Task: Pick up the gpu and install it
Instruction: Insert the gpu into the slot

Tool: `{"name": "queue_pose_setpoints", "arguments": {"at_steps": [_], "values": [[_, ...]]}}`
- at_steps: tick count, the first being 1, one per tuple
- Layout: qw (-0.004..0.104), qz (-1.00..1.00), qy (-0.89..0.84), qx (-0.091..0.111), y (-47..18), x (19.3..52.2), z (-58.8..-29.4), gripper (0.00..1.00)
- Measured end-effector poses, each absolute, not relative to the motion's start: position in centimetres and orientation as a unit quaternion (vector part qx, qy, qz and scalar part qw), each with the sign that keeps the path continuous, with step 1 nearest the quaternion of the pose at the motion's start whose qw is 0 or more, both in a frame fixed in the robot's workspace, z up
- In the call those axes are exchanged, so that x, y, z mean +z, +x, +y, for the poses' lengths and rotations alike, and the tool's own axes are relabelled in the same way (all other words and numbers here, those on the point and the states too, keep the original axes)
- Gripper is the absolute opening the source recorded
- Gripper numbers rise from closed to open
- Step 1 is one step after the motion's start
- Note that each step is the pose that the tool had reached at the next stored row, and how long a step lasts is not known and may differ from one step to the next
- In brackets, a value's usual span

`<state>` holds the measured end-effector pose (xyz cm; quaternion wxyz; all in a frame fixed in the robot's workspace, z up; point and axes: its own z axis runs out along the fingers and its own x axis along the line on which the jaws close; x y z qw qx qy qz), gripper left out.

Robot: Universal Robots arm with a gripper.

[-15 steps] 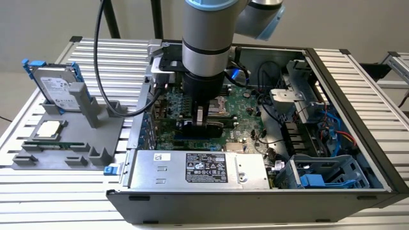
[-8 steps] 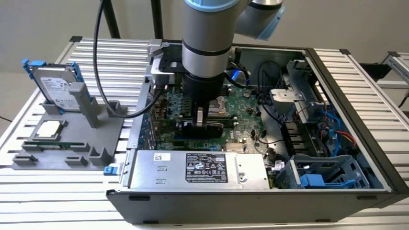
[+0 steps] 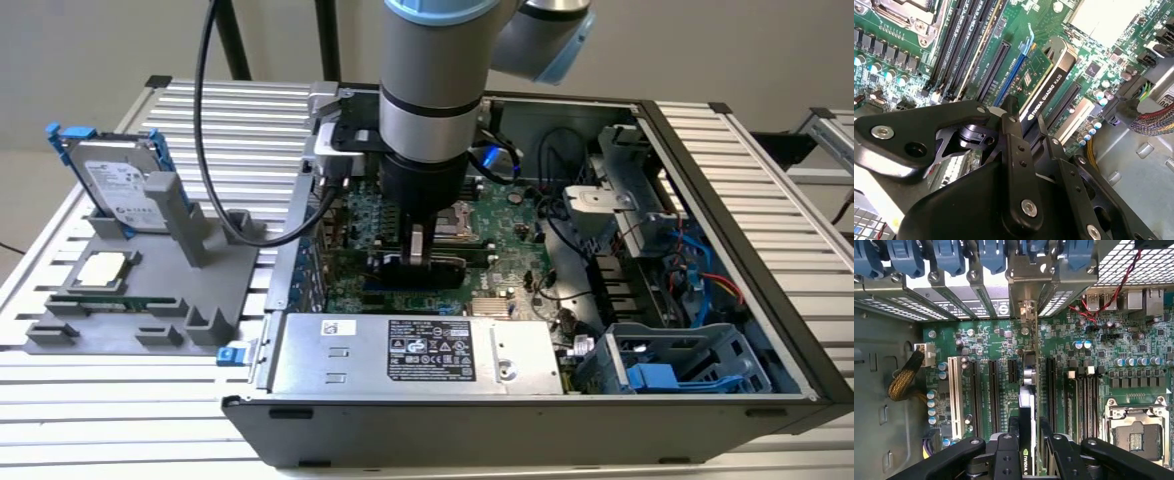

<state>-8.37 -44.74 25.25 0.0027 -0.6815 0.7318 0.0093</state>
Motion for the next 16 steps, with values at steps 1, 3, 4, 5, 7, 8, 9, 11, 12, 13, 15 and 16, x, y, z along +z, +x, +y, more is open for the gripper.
{"name": "queue_pose_setpoints", "arguments": {"at_steps": [1,3,4,5,7,8,9,11,12,13,15,16], "values": [[0.003,0.732,-0.681,0.009,-8.38,25.23,-44.74,0.00],[0.002,0.732,-0.682,0.009,-8.38,25.16,-44.73,0.00],[0.000,0.732,-0.682,0.008,-8.38,25.13,-44.72,0.00],[-0.002,0.731,-0.682,0.007,-8.38,25.13,-44.72,0.00],[-0.003,0.731,-0.682,0.006,-8.38,25.12,-44.74,0.00],[-0.003,0.731,-0.682,0.006,-8.39,25.11,-44.73,0.00],[-0.003,0.731,-0.682,0.006,-8.40,25.11,-44.73,0.00],[-0.003,0.731,-0.682,0.006,-8.40,25.11,-44.73,0.00],[-0.003,0.731,-0.682,0.006,-8.40,25.17,-44.72,0.00],[-0.003,0.731,-0.682,0.006,-8.40,25.28,-44.72,0.00],[-0.004,0.732,-0.682,0.006,-8.42,25.49,-44.76,0.00],[-0.003,0.731,-0.682,0.006,-8.42,25.57,-44.75,0.00]]}}
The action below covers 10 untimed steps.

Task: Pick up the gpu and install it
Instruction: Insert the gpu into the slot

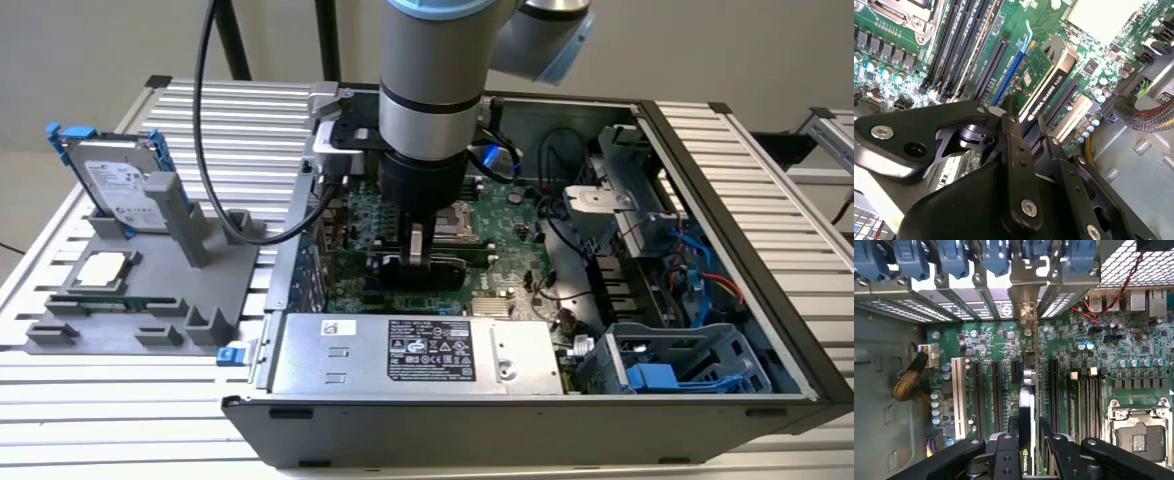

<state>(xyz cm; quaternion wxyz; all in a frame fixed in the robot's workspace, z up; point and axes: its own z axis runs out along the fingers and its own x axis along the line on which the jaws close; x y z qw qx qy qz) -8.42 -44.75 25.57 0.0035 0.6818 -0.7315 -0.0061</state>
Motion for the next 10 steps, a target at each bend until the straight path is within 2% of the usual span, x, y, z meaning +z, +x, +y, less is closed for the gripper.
{"name": "queue_pose_setpoints", "arguments": {"at_steps": [10], "values": [[0.001,-0.731,0.682,-0.008,-8.39,25.66,-44.67,0.00]]}}
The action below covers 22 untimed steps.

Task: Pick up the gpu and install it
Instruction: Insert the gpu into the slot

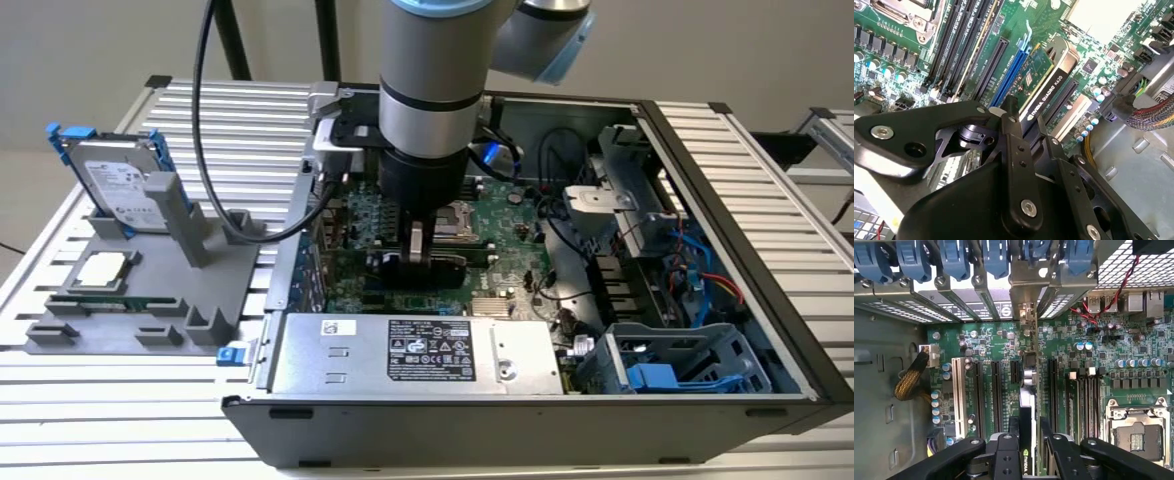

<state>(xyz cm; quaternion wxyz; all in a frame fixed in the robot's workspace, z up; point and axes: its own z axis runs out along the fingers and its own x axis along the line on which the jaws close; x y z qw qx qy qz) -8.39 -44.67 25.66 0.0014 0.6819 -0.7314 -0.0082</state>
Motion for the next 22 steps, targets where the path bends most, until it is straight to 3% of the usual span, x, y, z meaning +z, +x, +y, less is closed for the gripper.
{"name": "queue_pose_setpoints", "arguments": {"at_steps": [22], "values": [[-0.007,-0.731,0.682,-0.017,-8.24,25.04,-44.52,0.00]]}}
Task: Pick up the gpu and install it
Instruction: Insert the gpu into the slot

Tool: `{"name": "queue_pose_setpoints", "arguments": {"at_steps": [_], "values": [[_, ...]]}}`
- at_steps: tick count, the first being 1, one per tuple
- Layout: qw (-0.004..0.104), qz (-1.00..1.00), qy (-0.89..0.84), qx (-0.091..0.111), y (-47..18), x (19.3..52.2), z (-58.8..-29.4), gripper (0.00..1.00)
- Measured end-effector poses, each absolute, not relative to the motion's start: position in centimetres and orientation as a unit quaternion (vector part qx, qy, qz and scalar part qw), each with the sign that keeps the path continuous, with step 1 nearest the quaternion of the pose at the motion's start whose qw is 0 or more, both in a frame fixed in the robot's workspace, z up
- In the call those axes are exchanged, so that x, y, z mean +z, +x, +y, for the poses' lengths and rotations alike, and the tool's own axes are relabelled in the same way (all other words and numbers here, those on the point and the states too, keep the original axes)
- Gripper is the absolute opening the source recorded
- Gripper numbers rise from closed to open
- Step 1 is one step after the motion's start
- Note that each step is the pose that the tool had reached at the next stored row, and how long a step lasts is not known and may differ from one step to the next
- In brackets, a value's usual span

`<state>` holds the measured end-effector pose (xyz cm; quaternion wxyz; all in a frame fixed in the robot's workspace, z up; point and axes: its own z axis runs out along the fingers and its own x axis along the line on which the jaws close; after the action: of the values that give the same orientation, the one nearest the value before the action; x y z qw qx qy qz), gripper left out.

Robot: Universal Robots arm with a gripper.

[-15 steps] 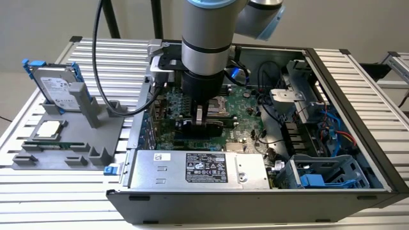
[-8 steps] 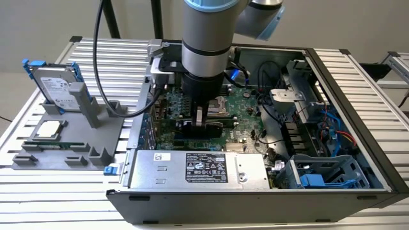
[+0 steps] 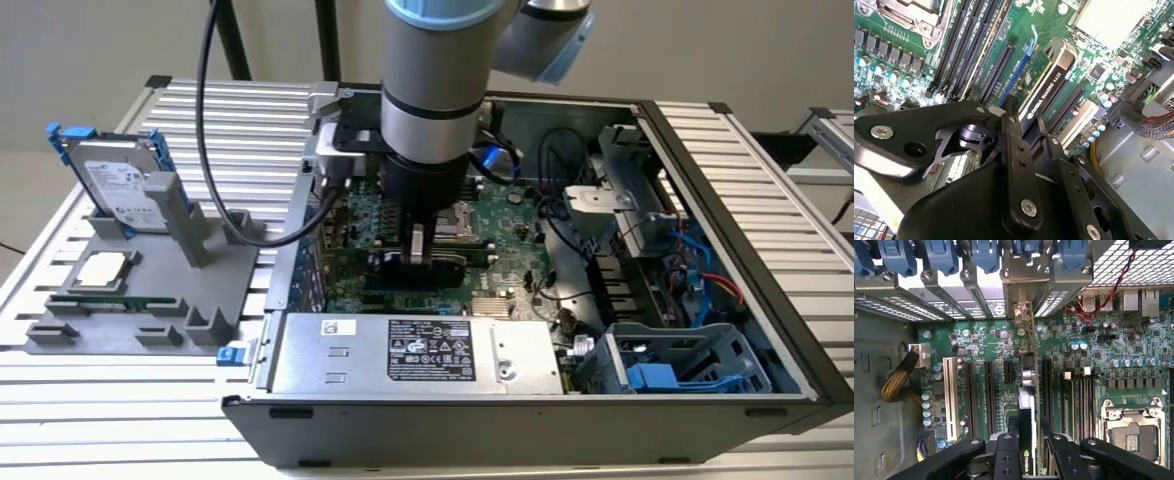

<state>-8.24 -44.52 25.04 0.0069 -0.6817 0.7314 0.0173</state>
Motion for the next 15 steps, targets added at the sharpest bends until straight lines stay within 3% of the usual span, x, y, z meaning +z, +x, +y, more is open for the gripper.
{"name": "queue_pose_setpoints", "arguments": {"at_steps": [15], "values": [[0.007,0.731,-0.682,0.018,-7.8,26.3,-44.5,0.00]]}}
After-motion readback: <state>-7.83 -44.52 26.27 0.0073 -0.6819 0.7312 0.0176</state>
